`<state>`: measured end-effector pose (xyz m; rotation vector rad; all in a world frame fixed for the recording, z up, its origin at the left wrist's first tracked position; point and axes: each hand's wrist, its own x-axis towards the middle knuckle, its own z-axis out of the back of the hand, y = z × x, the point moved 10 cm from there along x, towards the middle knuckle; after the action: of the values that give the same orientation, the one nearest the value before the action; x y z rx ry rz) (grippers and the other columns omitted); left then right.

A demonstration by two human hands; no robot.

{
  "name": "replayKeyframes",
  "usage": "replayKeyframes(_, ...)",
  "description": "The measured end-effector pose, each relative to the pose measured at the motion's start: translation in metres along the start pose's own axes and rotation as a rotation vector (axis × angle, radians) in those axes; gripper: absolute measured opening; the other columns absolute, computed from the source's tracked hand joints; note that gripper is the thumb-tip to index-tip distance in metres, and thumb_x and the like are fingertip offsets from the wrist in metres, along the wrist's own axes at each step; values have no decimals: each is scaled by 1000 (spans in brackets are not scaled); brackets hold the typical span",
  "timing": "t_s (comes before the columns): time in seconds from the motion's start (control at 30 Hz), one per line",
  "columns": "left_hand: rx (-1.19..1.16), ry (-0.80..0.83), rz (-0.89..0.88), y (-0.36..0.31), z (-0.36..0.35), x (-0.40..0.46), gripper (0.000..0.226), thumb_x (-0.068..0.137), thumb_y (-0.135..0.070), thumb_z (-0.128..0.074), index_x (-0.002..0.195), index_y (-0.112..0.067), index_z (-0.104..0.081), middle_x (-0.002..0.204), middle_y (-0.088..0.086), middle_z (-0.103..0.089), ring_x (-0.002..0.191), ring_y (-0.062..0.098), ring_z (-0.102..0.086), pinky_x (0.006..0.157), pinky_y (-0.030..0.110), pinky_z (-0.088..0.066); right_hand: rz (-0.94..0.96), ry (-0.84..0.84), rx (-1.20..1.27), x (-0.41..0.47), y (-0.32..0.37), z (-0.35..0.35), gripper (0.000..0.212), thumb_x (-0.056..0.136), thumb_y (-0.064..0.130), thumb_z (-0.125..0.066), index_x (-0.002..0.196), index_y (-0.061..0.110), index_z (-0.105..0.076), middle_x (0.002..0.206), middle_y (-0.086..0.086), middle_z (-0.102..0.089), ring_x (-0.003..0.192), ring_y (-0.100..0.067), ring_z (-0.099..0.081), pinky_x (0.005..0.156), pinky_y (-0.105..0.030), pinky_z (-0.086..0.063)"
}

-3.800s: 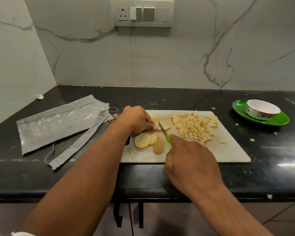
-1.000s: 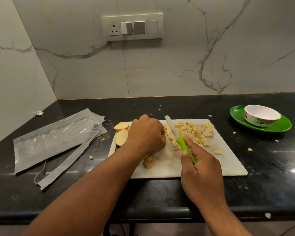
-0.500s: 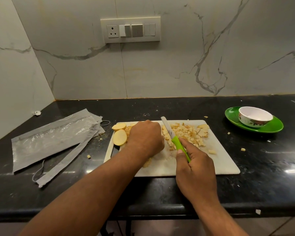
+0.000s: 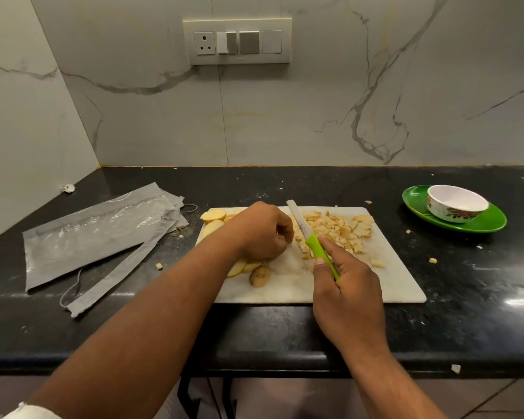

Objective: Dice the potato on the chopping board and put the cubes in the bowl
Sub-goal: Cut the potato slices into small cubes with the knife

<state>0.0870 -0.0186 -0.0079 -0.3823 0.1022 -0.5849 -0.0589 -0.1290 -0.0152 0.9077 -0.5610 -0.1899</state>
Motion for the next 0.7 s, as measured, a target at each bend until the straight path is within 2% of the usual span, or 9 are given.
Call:
replayKeyframes(0.1, -60, 65, -70, 2, 0, -5, 22, 86, -14, -71, 92, -33, -78, 102, -15, -71, 99, 8, -65, 88, 29, -57, -6, 8, -3, 0, -1, -1, 41, 101, 27, -52, 142, 27, -56, 135, 19, -59, 96, 27, -40, 77, 10, -23)
replayKeyframes(0.17, -88, 20, -113, 5, 7, -9, 30, 83, -15, -74, 97, -41, -77, 110, -19, -68, 105, 5, -62, 93, 31, -55, -5, 12, -6, 0, -1, -1, 41, 101, 28, -52, 142, 27, -56, 135, 19, -59, 100, 23, -40, 77, 9, -23)
replayKeyframes(0.3, -105, -91, -78, 20, 25, -17, 40, 85, -20, -78, 117, -42, -73, 117, -18, -65, 102, 1, -60, 92, 31, -57, -1, 20, 6, 1, -1, -2, 41, 101, 28, -52, 142, 28, -56, 133, 21, -58, 93, 33, -37, 77, 10, -23)
replayKeyframes(0.4, 26, -78, 24, 29, 27, -19, 46, 86, -39, -81, 131, -36, -69, 120, -14, -67, 101, 7, -62, 91, 29, -57, -2, 29, 26, 2, -1, -4, 41, 101, 27, -52, 142, 28, -55, 130, 25, -56, 92, 41, -31, 76, 11, -22)
replayKeyframes(0.5, 228, -112, 67, 24, 30, -19, 62, 85, -61, -76, 138, -31, -65, 128, -7, -70, 110, 14, -64, 95, 33, -55, 2, 22, 30, 2, -2, -3, 41, 101, 26, -53, 141, 28, -56, 133, 22, -57, 93, 41, -31, 78, 12, -22)
replayKeyframes(0.6, 371, -112, 99, 17, 25, -18, 67, 86, -68, -70, 139, -27, -65, 131, -4, -69, 119, 18, -60, 94, 33, -51, 9, 19, 17, 2, -2, -4, 41, 101, 27, -53, 141, 28, -56, 131, 23, -57, 92, 41, -31, 78, 12, -21)
replayKeyframes(0.7, 394, -67, 100, 10, 16, -16, 64, 90, -68, -64, 138, -25, -66, 128, -2, -70, 114, 18, -62, 87, 29, -48, 4, 21, 14, 1, -3, -3, 41, 101, 26, -53, 141, 27, -57, 124, 29, -54, 93, 39, -34, 77, 11, -24)
